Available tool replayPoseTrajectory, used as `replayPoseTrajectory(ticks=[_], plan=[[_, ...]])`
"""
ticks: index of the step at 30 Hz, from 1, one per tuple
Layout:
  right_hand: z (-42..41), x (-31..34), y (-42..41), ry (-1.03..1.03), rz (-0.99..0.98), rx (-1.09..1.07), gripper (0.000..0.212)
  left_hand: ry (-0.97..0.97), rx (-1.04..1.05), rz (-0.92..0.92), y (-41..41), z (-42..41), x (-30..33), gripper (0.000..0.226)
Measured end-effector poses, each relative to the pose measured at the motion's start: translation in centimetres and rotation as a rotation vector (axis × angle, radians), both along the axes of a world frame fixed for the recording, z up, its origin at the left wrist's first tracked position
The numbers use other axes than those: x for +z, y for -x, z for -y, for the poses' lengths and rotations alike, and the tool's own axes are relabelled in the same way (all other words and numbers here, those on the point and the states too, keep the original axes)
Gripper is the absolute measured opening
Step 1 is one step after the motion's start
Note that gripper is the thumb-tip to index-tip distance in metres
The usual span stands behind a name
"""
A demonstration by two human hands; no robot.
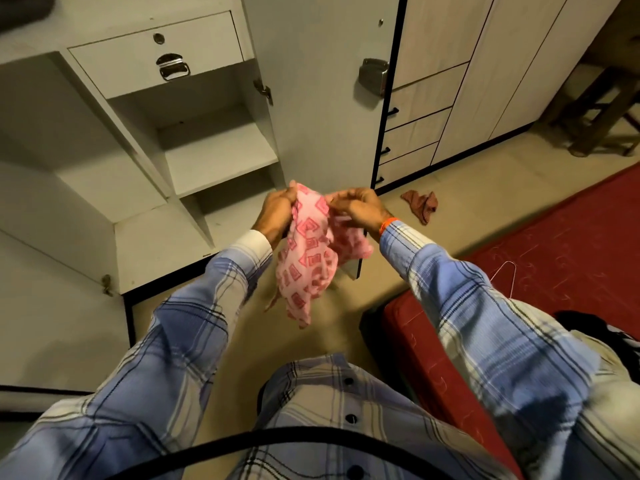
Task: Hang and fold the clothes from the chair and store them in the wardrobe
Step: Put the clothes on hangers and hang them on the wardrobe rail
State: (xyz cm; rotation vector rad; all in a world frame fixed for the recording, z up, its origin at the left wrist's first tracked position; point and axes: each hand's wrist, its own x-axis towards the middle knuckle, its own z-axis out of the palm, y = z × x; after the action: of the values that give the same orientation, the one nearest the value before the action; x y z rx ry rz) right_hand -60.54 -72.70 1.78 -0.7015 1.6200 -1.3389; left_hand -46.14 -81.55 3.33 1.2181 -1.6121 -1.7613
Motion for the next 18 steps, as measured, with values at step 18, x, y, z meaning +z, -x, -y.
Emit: replayPoseTrajectory(ticks=[18], plan=[[1.3, -1.5, -1.3, -0.103, -0.413, -0.018, 0.037, 0.307, -0.068, 0.769, -0.9, 2.0, 1.7, 0.08]])
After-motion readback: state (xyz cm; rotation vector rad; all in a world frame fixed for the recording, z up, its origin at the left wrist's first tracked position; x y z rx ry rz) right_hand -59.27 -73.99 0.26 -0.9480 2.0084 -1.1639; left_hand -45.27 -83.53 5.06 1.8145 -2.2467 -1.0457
